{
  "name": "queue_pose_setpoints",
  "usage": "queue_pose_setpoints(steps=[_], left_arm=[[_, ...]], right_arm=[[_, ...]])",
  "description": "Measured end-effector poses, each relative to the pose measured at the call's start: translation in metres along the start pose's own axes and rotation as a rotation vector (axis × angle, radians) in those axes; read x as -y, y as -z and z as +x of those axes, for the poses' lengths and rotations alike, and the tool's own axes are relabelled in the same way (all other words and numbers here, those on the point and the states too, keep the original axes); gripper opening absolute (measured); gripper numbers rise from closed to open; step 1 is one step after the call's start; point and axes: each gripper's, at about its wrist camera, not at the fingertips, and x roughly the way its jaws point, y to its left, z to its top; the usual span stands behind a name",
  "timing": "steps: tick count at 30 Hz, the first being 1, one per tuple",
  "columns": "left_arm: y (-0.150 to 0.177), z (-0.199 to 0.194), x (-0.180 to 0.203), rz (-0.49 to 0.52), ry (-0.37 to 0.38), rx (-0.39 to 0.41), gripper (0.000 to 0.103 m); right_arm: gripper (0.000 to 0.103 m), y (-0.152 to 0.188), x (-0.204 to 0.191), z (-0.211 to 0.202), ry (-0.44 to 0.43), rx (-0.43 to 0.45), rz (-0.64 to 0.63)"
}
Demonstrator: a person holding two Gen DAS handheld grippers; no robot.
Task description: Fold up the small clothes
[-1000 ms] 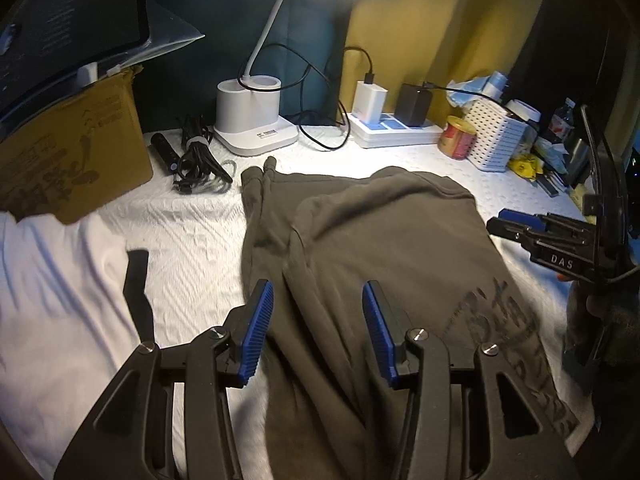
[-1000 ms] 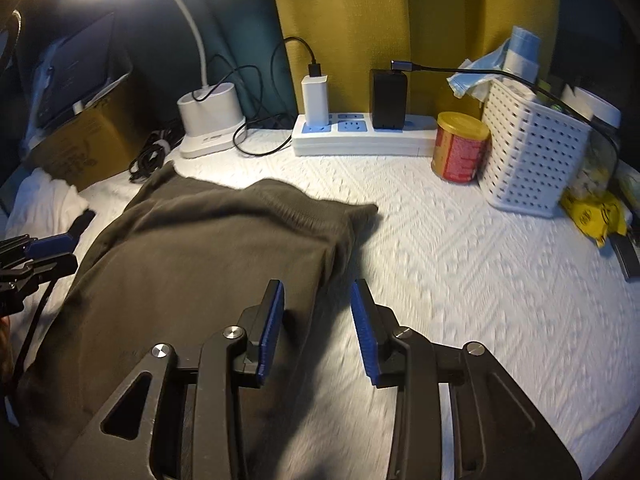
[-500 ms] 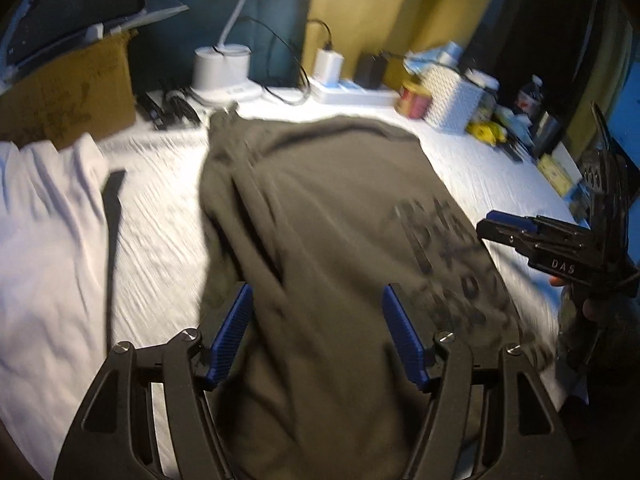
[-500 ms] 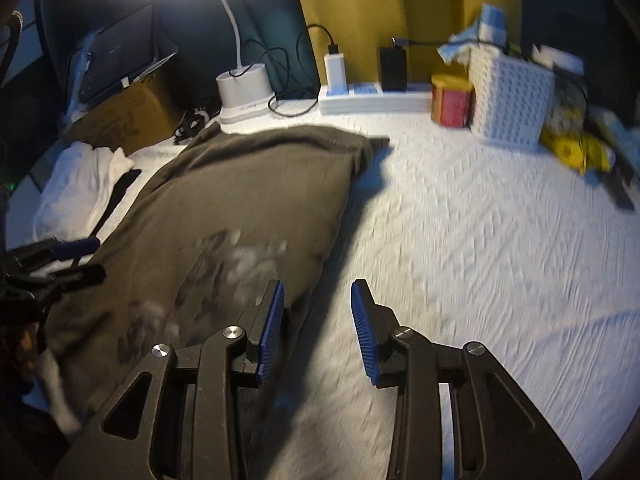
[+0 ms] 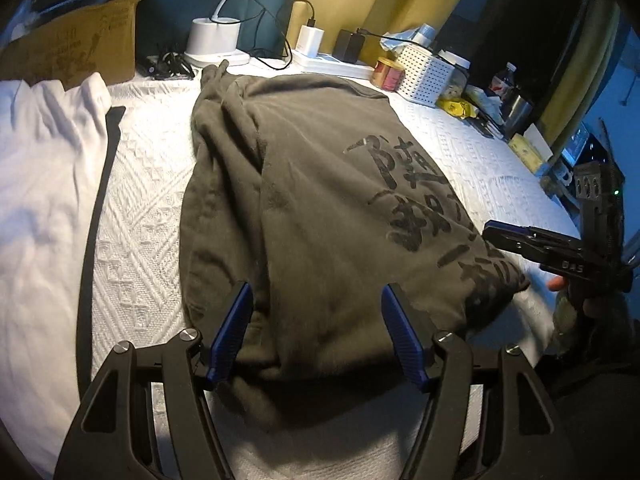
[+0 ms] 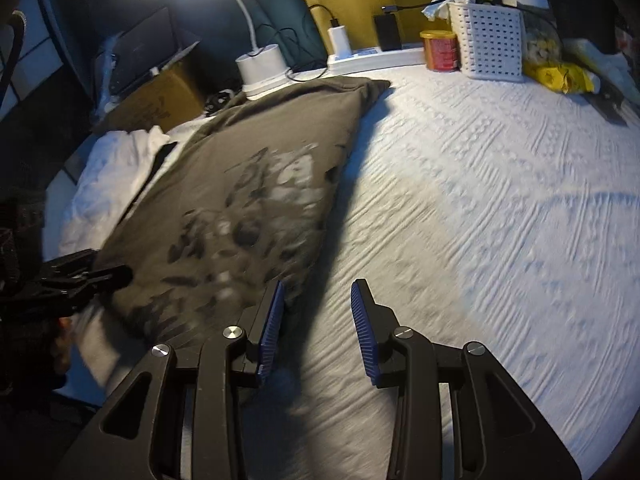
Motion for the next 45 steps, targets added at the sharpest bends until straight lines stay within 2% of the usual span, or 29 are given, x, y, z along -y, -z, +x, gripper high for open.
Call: queue_pose_setpoints(steps=[1, 4, 9, 14, 19, 20, 21, 22, 24, 30, 35, 40, 45], left_arm=[[0.001, -0.001, 0.004, 0.018, -0.001, -0.005, 0.042], [0.004, -0.005, 0.013, 0.062, -0.003, -0.003, 0.011], [0.005, -0.02, 0.015, 0.033, 0.034, 0.024, 0.01], [0.018, -0.018, 0.013, 0.017, 0.02, -0.01, 0.009], [0.024, -0.018, 0.012, 0.002, 0.022, -0.001, 0.009], [0.024, -0.018, 0.012, 0.003, 0.021, 0.0, 0.009], [0.024, -0.018, 0.013, 0.008, 0.02, 0.001, 0.009], [0.024, -0.018, 0.014, 0.017, 0.017, 0.002, 0.009], [0.023, -0.018, 0.017, 0.033, 0.017, -0.002, 0.009], [0.029, -0.007, 0.056, 0.11, 0.122, -0.054, 0.009], [0.042, 0.0, 0.098, 0.183, 0.2, -0.098, 0.009], [0.052, -0.005, 0.105, 0.186, 0.206, -0.122, 0.01], [0.057, -0.008, 0.101, 0.151, 0.197, -0.116, 0.01]], right_arm=[[0.037, 0.003, -0.003, -0.001, -0.007, -0.003, -0.002], [0.037, 0.011, -0.014, 0.002, -0.022, -0.035, -0.005], [0.037, 0.02, -0.02, 0.001, -0.008, -0.029, -0.01], [0.037, 0.026, -0.021, -0.003, -0.011, -0.024, -0.021], [0.037, 0.034, -0.03, -0.005, -0.034, -0.036, -0.048], [0.033, 0.035, -0.031, -0.005, -0.044, -0.037, -0.063], [0.019, 0.037, -0.034, -0.004, -0.049, -0.035, -0.089], [0.017, 0.039, -0.035, -0.003, -0.053, -0.033, -0.105], [0.008, 0.039, -0.032, -0.005, -0.054, -0.032, -0.087], [0.007, 0.046, -0.021, -0.039, 0.093, 0.018, -0.123], [0.007, 0.069, -0.001, -0.069, 0.18, 0.007, -0.111], [0.007, 0.104, 0.004, -0.079, 0.199, -0.029, -0.076], [0.008, 0.114, -0.001, -0.08, 0.204, -0.002, -0.045]])
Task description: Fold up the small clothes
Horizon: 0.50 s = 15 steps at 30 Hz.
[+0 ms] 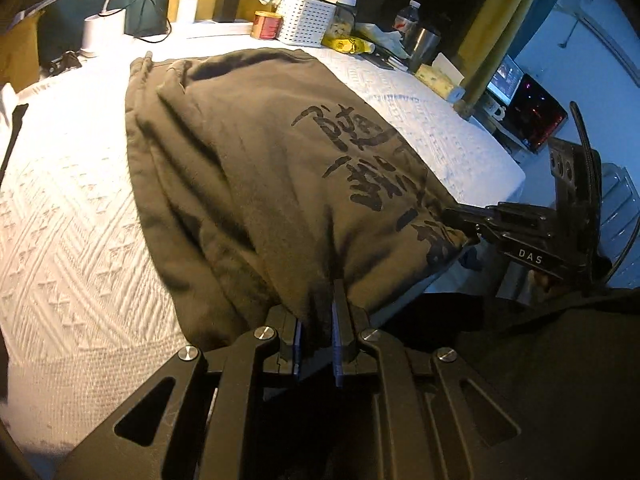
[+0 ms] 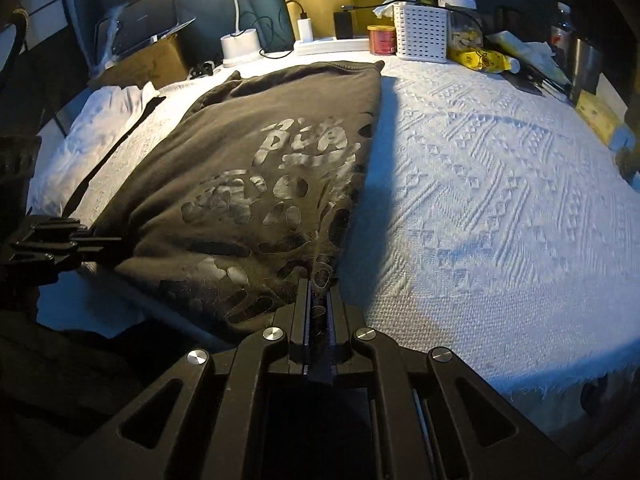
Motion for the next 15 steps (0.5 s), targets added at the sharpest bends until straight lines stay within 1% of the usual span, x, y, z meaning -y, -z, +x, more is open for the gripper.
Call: queue_pose_setpoints(steps=[4, 7, 9, 11, 15], left_arm=[[0.0, 0.0, 0.004, 0.011, -0.024, -0.003, 0.011], [-0.001, 0.001, 0.001, 0.024, -0.011, -0.012, 0.012], [-0.002, 0.001, 0.0, 0.011, -0.005, -0.022, 0.012], [-0.004, 0.0, 0.004, 0.02, -0.028, -0.024, 0.013], [-0.007, 0.0, 0.015, 0.082, -0.096, -0.022, 0.017]], right_arm=[[0.009, 0.001, -0.003, 0.0, 0.011, 0.006, -0.006], [0.009, 0.002, -0.004, -0.001, 0.019, 0.006, -0.015], [0.009, 0.002, -0.004, -0.001, 0.018, 0.007, -0.021], [0.009, 0.002, -0.005, -0.001, 0.017, 0.007, -0.017], [0.01, 0.001, -0.005, -0.001, 0.014, 0.004, -0.015]])
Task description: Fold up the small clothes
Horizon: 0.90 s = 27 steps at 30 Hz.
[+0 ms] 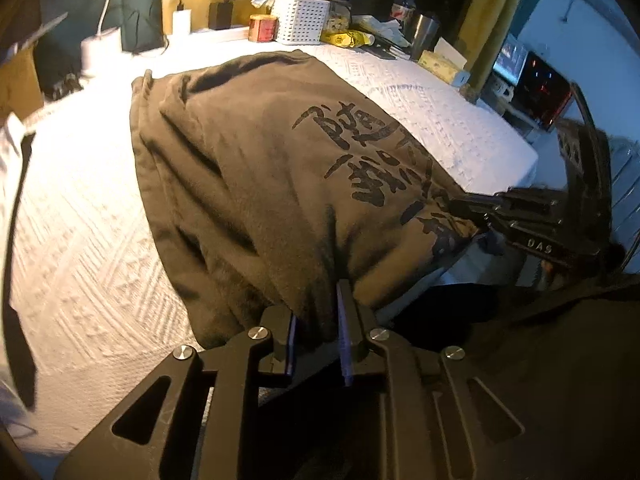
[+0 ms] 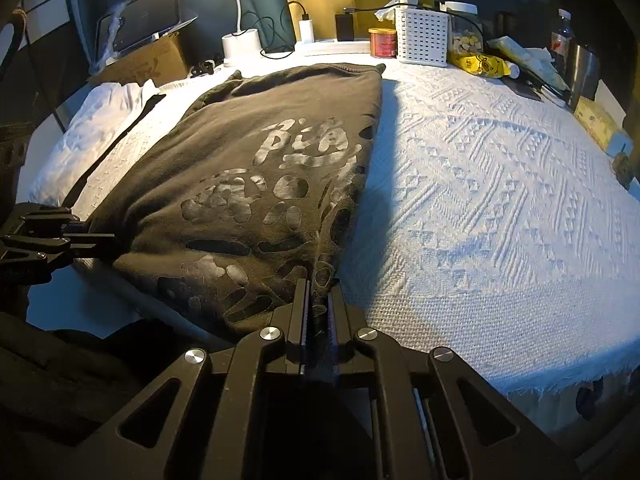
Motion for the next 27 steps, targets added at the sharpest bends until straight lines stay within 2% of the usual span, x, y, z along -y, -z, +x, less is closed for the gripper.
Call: queue_pose_setpoints(steps=[3, 4, 6, 8, 10, 14, 17, 22, 27], left_arm=[[-0.003, -0.002, -0.003, -0.002, -0.01, 0.0, 0.021], [-0.004, -0.004, -0.003, -0.002, -0.02, 0.003, 0.026], [-0.008, -0.011, -0.005, 0.003, -0.047, 0.019, 0.039], [-0.013, -0.02, -0.01, -0.011, -0.064, 0.044, 0.064], [-0.019, -0.024, -0.019, -0.048, -0.086, 0.072, 0.075], [-0.029, -0.02, -0.043, -0.143, -0.135, 0.085, 0.076], [-0.039, -0.019, -0.052, -0.176, -0.158, 0.109, 0.077], [-0.06, -0.009, -0.069, -0.237, -0.168, 0.12, 0.077], [-0.08, 0.0, -0.081, -0.237, -0.174, 0.12, 0.078]], right_arm=[[0.012, -0.002, 0.002, 0.0, -0.027, -0.015, -0.012], [0.016, -0.003, 0.004, 0.0, -0.041, -0.022, -0.011], [0.044, -0.007, 0.008, -0.004, -0.056, -0.019, -0.007], [0.056, -0.011, 0.01, -0.01, -0.061, 0.0, -0.018], [0.056, -0.016, 0.012, -0.012, -0.063, 0.01, -0.034], [0.057, -0.028, 0.019, -0.01, -0.058, 0.023, -0.032], [0.058, -0.039, 0.025, -0.005, -0.053, 0.029, -0.023], [0.067, -0.063, 0.037, 0.004, -0.039, 0.045, 0.0], [0.067, -0.089, 0.05, 0.018, -0.023, 0.045, 0.026]])
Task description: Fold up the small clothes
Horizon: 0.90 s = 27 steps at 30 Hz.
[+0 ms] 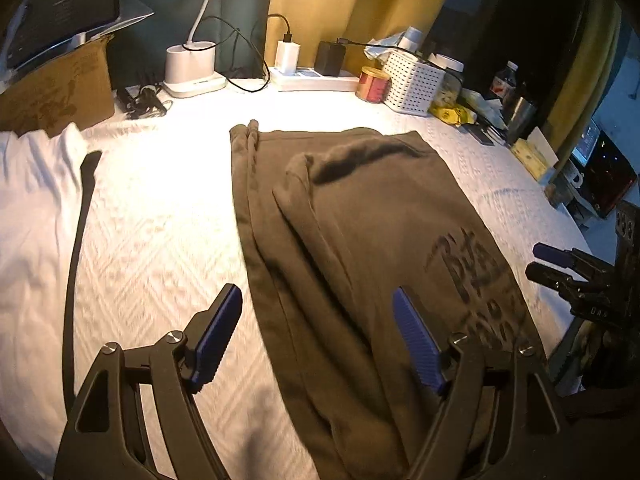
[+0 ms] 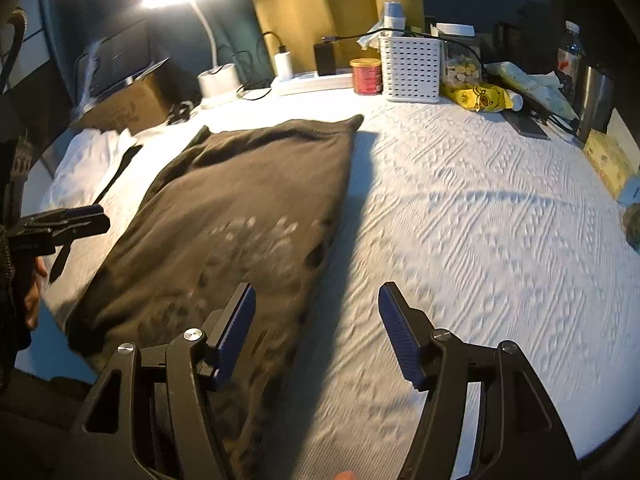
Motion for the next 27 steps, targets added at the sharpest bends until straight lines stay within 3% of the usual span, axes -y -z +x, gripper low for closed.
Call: queue_pose_setpoints(steps=[12, 27], left_arm=[[-0.052, 0.048, -0.025, -0.036, -0.022, -0.022, 0.078], [-0.081, 0.094, -0.06, -0.084, -0.046, -0.033, 0.078]], right_arm=[[0.067, -0.058, 0.024, 0.045, 0.025, 0.003, 0.004], [0.067, -0.104, 0.04, 0.102, 0.012, -0.022, 0.0]])
